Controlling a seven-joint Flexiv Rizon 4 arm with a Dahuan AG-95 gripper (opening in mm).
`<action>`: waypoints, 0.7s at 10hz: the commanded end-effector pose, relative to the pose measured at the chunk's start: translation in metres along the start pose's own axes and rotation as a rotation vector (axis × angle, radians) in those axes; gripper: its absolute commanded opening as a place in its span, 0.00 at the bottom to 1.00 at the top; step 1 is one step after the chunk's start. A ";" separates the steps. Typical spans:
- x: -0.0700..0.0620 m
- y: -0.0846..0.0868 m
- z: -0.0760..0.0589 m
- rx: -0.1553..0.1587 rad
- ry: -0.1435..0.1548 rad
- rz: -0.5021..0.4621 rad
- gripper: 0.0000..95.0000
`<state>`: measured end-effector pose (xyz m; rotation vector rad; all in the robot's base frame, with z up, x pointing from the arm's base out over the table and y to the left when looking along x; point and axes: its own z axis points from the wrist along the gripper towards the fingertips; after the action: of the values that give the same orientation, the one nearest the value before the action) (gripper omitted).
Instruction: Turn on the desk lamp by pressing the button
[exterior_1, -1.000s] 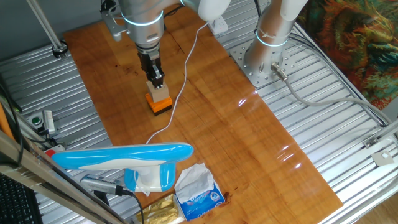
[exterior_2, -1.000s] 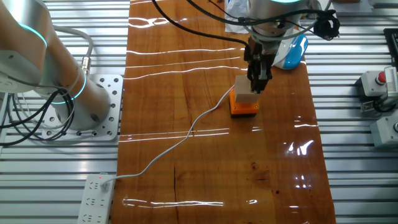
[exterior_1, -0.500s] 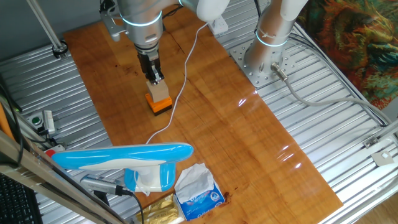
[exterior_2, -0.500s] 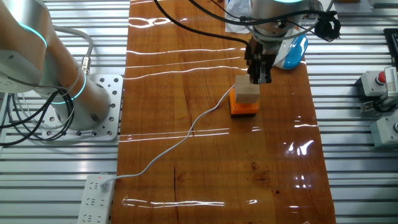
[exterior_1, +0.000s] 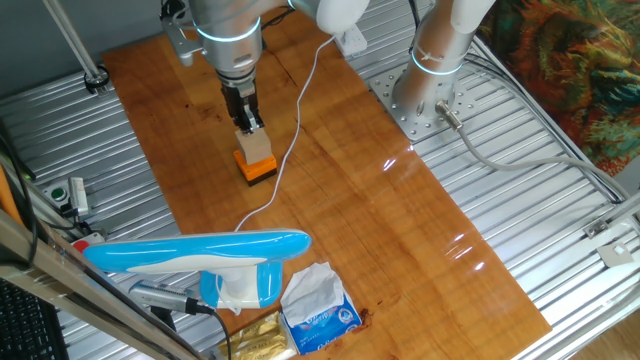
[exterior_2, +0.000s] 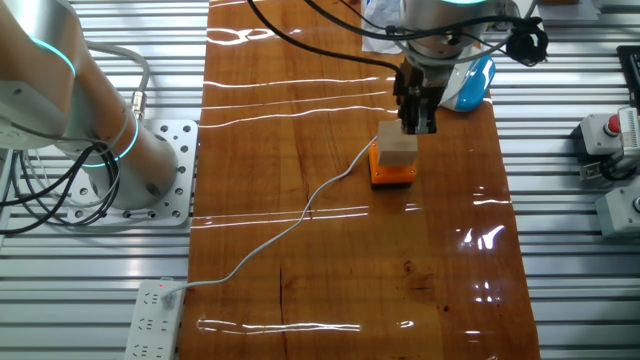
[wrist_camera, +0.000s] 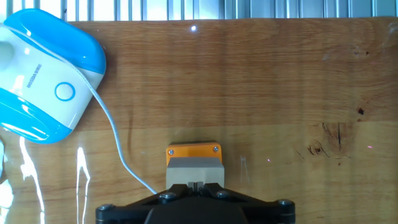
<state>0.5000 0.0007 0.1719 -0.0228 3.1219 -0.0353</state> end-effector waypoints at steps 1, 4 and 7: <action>0.000 0.000 0.000 0.000 0.000 -0.001 0.00; -0.001 0.003 -0.008 -0.002 -0.001 -0.049 0.00; -0.012 0.023 -0.006 -0.002 -0.006 -0.122 0.00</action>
<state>0.5102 0.0210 0.1783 -0.1876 3.1133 -0.0329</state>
